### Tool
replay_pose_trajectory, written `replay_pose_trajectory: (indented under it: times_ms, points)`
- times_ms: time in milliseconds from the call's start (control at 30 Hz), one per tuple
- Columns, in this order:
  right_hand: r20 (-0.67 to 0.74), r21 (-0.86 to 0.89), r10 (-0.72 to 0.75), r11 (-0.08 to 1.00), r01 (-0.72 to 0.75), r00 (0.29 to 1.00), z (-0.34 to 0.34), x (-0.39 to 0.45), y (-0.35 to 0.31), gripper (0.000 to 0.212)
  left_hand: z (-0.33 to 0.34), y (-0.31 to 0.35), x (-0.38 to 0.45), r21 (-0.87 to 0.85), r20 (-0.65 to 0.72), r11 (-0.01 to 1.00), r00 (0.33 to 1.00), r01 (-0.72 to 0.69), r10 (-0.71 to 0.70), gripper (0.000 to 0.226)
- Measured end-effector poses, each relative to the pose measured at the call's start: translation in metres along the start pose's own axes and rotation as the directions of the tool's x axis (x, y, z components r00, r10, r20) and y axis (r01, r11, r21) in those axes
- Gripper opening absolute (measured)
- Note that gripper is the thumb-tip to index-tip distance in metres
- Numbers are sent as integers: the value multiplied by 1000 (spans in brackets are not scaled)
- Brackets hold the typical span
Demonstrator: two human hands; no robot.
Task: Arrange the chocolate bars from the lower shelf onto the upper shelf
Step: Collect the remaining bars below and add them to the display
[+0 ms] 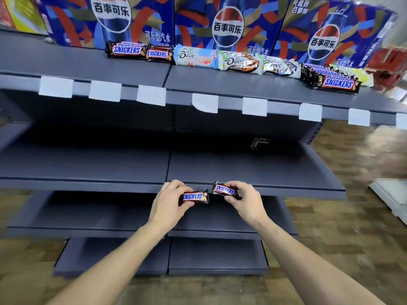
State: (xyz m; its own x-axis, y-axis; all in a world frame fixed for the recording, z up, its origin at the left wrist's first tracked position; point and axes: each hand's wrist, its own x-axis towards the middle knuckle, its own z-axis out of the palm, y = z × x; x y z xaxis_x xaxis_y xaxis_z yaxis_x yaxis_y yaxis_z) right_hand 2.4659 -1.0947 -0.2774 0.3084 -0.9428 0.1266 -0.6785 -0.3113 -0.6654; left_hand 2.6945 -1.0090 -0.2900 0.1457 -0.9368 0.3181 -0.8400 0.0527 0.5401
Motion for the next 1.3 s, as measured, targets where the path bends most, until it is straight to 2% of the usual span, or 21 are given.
replay_pose_trajectory:
  times_ms: [233, 467, 767, 1100, 1300]
  points:
    - [7, 64, -50, 997, 50, 999, -26, -35, -36, 36, -45, 24, -32, -5, -19, 1000, 1000, -10, 10, 34]
    - [-54, 82, -194, 977, 198, 980, -75, -57, -71, 37, -95, 68, -50, -10, -80, 999, 996, -42, 41, 31]
    - [-128, 77, -332, 936, 343, 934, -117, -66, -128, 34, -159, 109, -66, 116, -185, 991, 979, -62, 83, 33]
    - [-134, 65, -394, 912, 405, 909, -101, -37, -198, 35, -203, 90, -49, 120, -254, 991, 963, -57, 86, 35]
    - [-167, 61, -427, 895, 442, 889, -72, 20, -249, 34, -233, 54, 7, 7, -271, 994, 957, -109, 107, 37]
